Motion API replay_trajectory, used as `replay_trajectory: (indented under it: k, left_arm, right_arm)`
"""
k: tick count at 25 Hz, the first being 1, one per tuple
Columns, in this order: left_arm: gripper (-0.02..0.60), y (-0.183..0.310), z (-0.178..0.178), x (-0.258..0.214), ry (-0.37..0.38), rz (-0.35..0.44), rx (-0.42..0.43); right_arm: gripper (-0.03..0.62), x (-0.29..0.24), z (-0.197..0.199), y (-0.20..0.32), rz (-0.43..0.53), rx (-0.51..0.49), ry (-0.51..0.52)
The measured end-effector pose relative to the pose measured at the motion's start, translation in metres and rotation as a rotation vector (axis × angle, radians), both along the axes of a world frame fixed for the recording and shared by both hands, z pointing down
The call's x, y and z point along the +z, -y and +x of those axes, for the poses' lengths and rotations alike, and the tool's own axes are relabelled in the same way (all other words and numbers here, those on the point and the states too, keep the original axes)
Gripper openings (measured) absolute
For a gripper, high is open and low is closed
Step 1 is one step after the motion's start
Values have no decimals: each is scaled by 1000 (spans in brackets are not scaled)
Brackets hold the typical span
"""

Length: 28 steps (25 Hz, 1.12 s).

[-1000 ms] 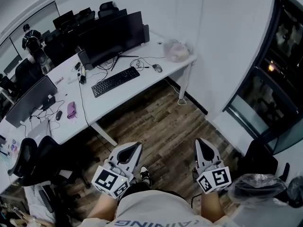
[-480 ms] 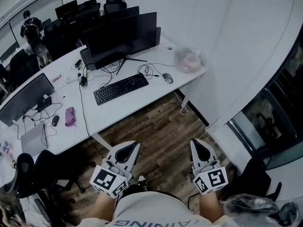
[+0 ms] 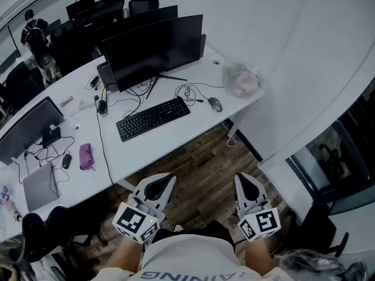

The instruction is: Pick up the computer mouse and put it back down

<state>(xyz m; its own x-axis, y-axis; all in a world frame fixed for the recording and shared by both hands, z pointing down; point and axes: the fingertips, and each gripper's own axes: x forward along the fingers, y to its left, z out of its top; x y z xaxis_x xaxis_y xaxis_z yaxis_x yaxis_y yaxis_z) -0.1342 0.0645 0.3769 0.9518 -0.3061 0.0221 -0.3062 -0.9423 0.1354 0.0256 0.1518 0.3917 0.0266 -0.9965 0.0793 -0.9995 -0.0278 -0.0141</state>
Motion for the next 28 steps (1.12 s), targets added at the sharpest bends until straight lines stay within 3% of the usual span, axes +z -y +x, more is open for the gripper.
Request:
replay_trajectory:
  k: [8,15,28]
  left_arm:
    - [5,37,14,1,-11,1,-13]
    - [5,83,36,5,0,10,-85]
    - [5,169,128,-7,51,5,-268]
  right_arm:
    - [20,1,20,41,7,-6,0]
    - [20,9,52,101,19,-70,14]
    - [20,7,162,219,21,-229,57]
